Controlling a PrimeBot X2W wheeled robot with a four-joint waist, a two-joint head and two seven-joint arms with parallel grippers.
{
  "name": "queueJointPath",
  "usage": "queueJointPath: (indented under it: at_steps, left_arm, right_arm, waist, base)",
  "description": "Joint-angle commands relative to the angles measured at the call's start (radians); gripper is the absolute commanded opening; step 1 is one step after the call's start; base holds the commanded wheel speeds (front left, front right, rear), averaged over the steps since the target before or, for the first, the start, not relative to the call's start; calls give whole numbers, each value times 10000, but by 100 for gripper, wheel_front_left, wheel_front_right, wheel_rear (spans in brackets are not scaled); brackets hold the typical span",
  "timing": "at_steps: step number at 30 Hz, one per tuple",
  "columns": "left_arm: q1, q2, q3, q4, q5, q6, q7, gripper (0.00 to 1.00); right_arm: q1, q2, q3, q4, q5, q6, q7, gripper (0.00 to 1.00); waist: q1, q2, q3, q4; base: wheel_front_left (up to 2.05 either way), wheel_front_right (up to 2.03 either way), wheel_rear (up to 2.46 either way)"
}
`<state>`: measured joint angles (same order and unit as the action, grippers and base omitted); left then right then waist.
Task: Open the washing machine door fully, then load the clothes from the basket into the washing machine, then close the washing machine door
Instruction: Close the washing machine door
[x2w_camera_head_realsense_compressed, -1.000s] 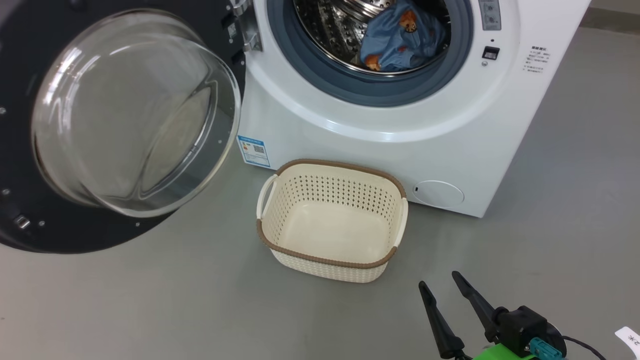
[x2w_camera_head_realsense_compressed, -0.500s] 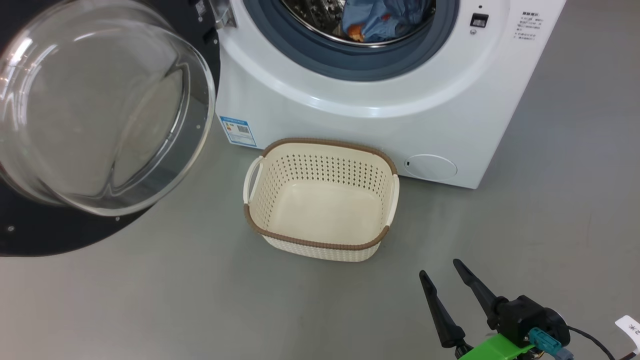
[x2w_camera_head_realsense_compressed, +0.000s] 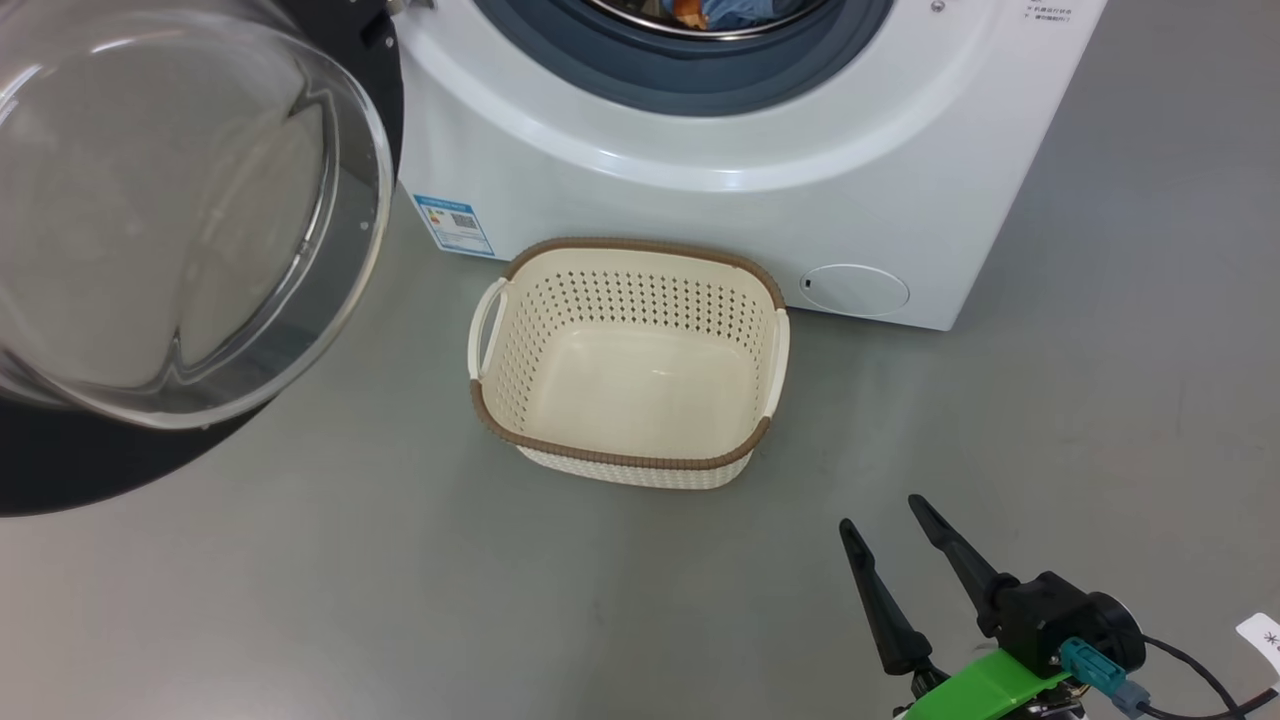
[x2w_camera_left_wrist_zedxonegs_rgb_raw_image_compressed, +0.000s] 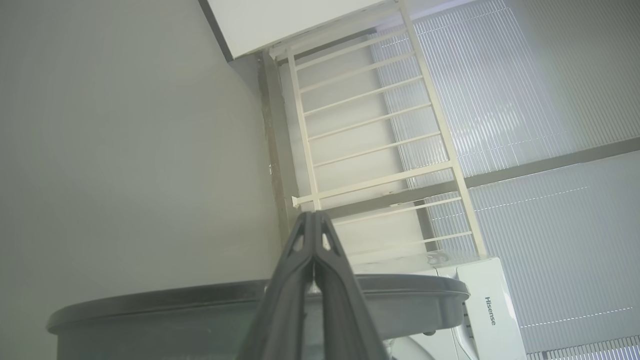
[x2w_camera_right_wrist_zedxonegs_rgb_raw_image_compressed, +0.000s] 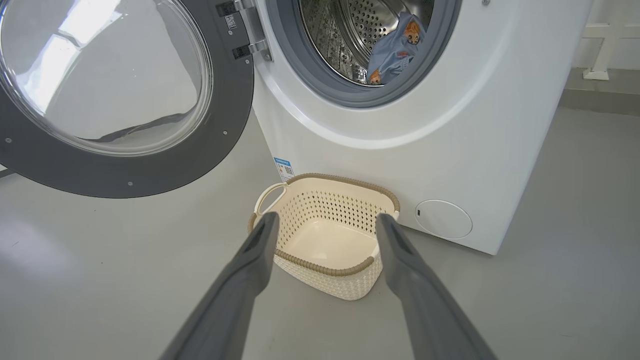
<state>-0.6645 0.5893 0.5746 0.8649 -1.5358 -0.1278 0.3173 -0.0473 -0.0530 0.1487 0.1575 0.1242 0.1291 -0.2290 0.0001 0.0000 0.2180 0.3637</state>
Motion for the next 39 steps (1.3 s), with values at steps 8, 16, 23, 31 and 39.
queueJointPath:
  at_steps: [8, 16, 23, 31, 39]
  left_arm:
    - [-283, 756, 109, -104, -66, -29, 36, 0]
    - [-372, 660, 32, -72, -63, -29, -37, 0]
    - [-447, 718, 43, 45, -72, -29, -147, 0]
    - [-453, 840, -25, 156, -59, -29, -38, 0]
    - [-311, 1025, -96, 117, -170, -29, 552, 0]
  right_arm:
    - [-429, 28, 237, -331, -138, 16, 41, 100]
    - [-512, 28, 239, -356, -199, 16, 44, 100]
    - [-617, 28, 291, -386, -218, 16, 60, 100]
    - [-675, 28, 304, -333, -216, 16, -6, 100]
    - [-696, 28, 312, -220, -164, 16, -49, 100]
  waist:
    - [-1, 0, 334, -120]
    - [-1, 0, 582, -176]
    - [-1, 0, 787, -317]
    - [-1, 0, 938, -460]
    - [-1, 0, 902, -398]
  base:
    - [0, 0, 0]
    - [0, 0, 0]
    - [0, 0, 0]
    - [0, 0, 0]
    - [0, 0, 0]
